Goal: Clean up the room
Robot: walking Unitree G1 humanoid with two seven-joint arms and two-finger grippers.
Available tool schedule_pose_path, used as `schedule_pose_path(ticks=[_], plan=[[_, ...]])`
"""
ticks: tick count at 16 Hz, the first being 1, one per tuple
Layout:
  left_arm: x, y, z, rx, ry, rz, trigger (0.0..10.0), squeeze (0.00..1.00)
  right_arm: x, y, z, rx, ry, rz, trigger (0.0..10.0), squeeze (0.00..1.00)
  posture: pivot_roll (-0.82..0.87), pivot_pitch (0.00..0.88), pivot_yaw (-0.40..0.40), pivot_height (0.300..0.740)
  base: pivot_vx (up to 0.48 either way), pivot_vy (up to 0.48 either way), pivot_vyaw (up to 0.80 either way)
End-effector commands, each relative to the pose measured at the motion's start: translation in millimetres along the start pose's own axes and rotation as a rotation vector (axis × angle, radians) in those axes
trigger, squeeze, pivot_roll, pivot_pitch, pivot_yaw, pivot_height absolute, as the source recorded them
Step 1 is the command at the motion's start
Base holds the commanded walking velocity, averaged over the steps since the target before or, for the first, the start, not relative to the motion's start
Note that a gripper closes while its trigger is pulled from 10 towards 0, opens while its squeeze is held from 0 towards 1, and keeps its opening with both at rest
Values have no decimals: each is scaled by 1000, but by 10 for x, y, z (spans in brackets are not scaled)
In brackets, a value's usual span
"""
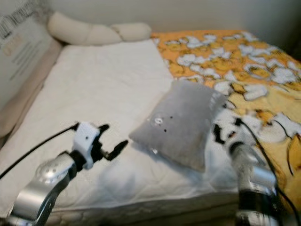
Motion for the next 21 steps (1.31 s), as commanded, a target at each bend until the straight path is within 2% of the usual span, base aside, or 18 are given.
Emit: schedule_pose_path(ticks=[1,2,3,4,6,9,10,11,12,16,17,21], plan=[[17,-8,-5,7,-20,-9,10000,0,64,13,-34,49,32,-24,10000,1000,-108,0,32,740,0,0,0],[47,18,-18,17,-37,-8,10000,0,172,-29,-100,70,56,-65,10000,937,-105,0,37,740,0,0,0],[64,29,-27,21,-43,-8,10000,0,234,-61,-207,83,102,-96,10000,204,-105,0,40,740,0,0,0],[71,28,-30,25,-46,-10,10000,0,265,-85,-290,92,141,-114,10000,0,-107,0,43,740,0,0,0],[87,24,-25,28,-51,-13,10000,0,315,-131,-397,113,182,-143,10000,0,-102,0,41,740,0,0,0],[95,13,-26,30,-42,-14,10000,0,366,-197,-595,241,277,-179,10000,0,-87,0,24,740,0,0,0],[90,8,-30,33,-39,-16,10000,0,371,-252,-610,242,275,-202,4941,0,-79,0,21,740,0,0,0],[88,6,-31,35,-39,-17,10000,0,372,-275,-615,238,272,-212,2745,0,-79,0,21,740,0,0,0],[77,2,-46,37,-30,-20,10000,0,380,-299,-632,235,269,-216,0,0,-76,0,20,740,0,0,0],[61,-5,-82,43,-14,-25,10000,0,405,-292,-656,232,244,-204,0,0,-73,0,18,740,0,0,0],[60,-7,-84,43,-14,-25,10000,0,415,-330,-620,226,191,-217,0,0,-73,0,18,740,0,0,0],[43,-36,-86,32,-31,-48,10000,0,422,-336,-673,238,201,-212,0,0,-72,0,16,740,0,0,0]])
Point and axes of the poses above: a point about 5 cm out from each wrist's last joint towards the gripper, its own x axis pointing out of the wrist towards the gripper, its own y axis along the axis of the wrist's last joint, z = x × y, the point moved 4 cm from there along x, pointing out of the wrist towards the gripper, and after that the axes turned 2 degrees about -x, right-handed, at the moved point
